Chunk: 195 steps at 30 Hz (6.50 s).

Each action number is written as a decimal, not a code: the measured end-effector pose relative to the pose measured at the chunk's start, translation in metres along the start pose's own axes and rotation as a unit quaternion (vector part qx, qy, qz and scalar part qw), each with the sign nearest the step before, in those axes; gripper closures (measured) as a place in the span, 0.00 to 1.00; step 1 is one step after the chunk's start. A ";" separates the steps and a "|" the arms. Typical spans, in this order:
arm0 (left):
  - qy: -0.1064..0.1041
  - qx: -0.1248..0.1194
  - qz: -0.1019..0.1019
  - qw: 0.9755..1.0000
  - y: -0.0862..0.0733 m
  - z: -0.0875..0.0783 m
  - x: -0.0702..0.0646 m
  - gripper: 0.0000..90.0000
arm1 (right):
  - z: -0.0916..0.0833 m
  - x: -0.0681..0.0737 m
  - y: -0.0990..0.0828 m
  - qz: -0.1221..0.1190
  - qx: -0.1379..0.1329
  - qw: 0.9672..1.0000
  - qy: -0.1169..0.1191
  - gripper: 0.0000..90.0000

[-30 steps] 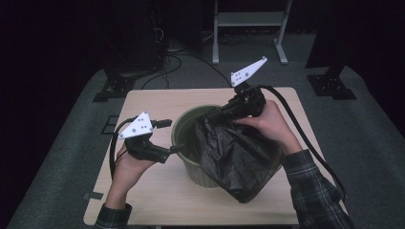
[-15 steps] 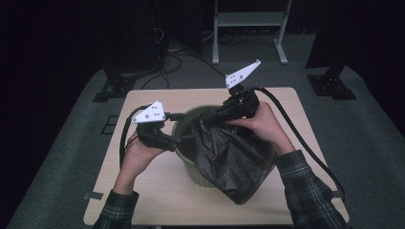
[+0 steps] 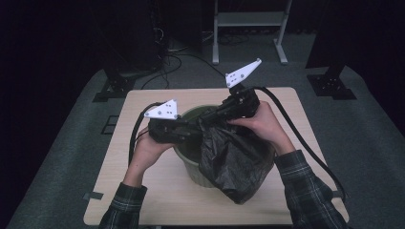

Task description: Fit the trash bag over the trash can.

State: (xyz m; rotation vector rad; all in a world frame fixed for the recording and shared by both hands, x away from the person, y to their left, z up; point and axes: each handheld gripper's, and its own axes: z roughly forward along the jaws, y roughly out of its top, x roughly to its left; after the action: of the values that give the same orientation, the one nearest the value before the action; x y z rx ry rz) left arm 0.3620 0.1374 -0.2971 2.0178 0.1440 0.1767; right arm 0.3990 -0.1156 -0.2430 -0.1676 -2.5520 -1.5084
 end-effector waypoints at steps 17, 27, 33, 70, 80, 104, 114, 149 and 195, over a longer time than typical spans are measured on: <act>0.020 -0.004 -0.060 0.998 -0.014 -0.025 0.006 0.99 | -0.044 0.002 -0.037 0.018 -0.021 0.994 -0.109 0.57; 0.041 0.007 -0.071 0.997 -0.020 -0.031 0.012 0.99 | -0.080 0.020 -0.079 0.021 -0.036 0.988 -0.147 0.51; 0.042 0.008 -0.076 0.996 -0.023 -0.031 0.013 0.99 | -0.089 0.024 -0.106 0.044 -0.031 0.987 -0.154 0.58; 0.034 0.033 -0.036 0.998 0.008 0.006 0.008 0.63 | -0.055 0.016 -0.041 -0.005 -0.079 0.990 -0.113 1.00; 0.092 -0.008 -0.043 0.995 0.011 -0.039 0.011 0.48 | -0.034 0.003 -0.031 0.001 -0.061 0.991 -0.121 1.00; -0.001 0.025 -0.022 0.999 0.033 -0.001 0.007 0.99 | -0.016 0.007 -0.016 -0.015 -0.071 0.992 -0.107 1.00; 0.036 -0.003 -0.043 0.998 0.006 -0.027 0.014 1.00 | -0.041 0.009 -0.037 -0.002 -0.082 0.986 -0.148 0.73; 0.070 -0.028 -0.069 0.995 -0.016 -0.060 0.022 1.00 | -0.060 0.056 -0.109 -0.001 -0.091 0.991 -0.096 0.72; 0.066 -0.029 -0.010 0.997 0.043 0.019 -0.034 0.41 | -0.023 -0.002 -0.069 0.049 -0.093 0.982 -0.158 1.00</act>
State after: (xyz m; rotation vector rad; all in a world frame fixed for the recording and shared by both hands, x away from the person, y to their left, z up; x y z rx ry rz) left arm 0.3331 0.0954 -0.2690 1.9465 0.2402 0.2993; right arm 0.3905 -0.1694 -0.2920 -0.5931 -2.5788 -1.8072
